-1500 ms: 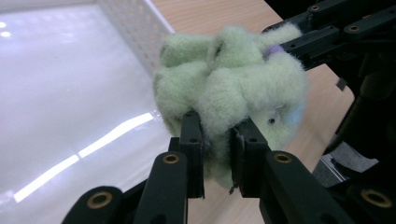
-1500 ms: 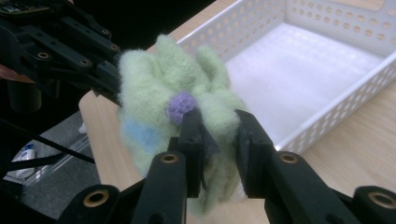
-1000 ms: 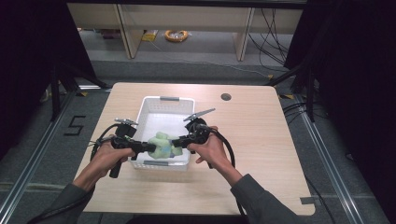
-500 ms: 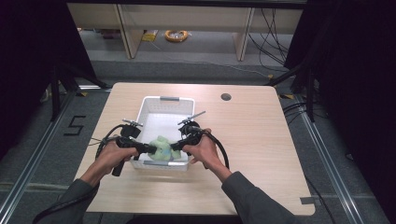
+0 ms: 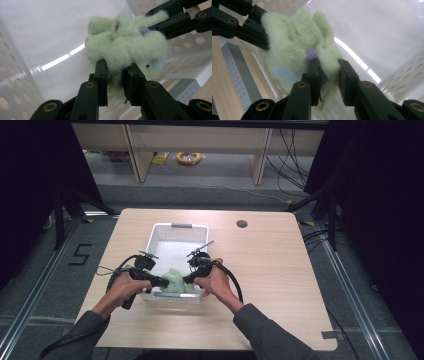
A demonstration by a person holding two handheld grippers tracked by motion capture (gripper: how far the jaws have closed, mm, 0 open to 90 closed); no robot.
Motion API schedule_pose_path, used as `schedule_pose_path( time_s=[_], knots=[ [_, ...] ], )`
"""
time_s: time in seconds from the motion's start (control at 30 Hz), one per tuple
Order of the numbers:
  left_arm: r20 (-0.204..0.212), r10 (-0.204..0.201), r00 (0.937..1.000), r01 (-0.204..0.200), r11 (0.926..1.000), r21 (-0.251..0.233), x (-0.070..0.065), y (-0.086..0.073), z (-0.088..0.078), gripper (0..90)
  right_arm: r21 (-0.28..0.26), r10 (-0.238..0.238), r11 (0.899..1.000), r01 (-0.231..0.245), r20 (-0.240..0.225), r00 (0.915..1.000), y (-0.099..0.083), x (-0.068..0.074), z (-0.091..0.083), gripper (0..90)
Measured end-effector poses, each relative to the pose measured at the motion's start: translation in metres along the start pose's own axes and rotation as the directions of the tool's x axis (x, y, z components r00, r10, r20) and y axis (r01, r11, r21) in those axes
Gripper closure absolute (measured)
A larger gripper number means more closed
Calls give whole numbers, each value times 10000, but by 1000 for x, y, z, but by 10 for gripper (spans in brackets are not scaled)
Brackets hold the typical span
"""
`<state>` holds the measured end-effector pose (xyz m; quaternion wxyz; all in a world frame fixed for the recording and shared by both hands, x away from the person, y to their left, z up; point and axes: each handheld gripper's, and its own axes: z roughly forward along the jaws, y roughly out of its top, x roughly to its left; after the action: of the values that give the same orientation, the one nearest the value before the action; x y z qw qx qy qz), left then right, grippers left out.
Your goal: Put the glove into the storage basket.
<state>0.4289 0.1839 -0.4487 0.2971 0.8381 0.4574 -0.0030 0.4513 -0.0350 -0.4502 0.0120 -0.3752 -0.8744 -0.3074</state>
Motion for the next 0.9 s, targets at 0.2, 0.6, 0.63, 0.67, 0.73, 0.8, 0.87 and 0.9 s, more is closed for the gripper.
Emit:
schedule_pose_path(
  time_s=[0.2,0.6,0.63,0.67,0.73,0.8,0.87,0.9],
  knots=[
    [-224,117,9997,-112,9997,217,1,1,2,714,339,-101,9994,94,224,9997,1,3,4,720],
    [-645,-96,9979,67,9989,-457,1,3,-6,605,316,-721,9971,697,811,9941,7,10,-1,618],
    [-641,-171,9978,134,9983,-576,1,4,-7,600,260,-778,9968,758,869,9932,8,10,-3,610],
    [-701,-139,9974,95,9980,-628,1,4,-9,596,256,-639,9977,620,824,9945,8,11,-4,609],
    [-758,-186,9970,129,9971,-745,0,4,-11,588,162,-642,9979,631,833,9944,9,10,-7,600],
    [-733,-180,9971,123,9970,-766,0,4,-13,576,51,-666,9978,664,769,9948,9,8,-9,588],
    [-721,-236,9971,171,9958,-895,-1,4,-14,566,-12,-601,9982,604,756,9953,9,7,-11,579],
    [-703,-266,9972,203,9959,-883,-3,3,-16,557,-75,-642,9979,649,715,9954,9,6,-13,577]
  ],
)
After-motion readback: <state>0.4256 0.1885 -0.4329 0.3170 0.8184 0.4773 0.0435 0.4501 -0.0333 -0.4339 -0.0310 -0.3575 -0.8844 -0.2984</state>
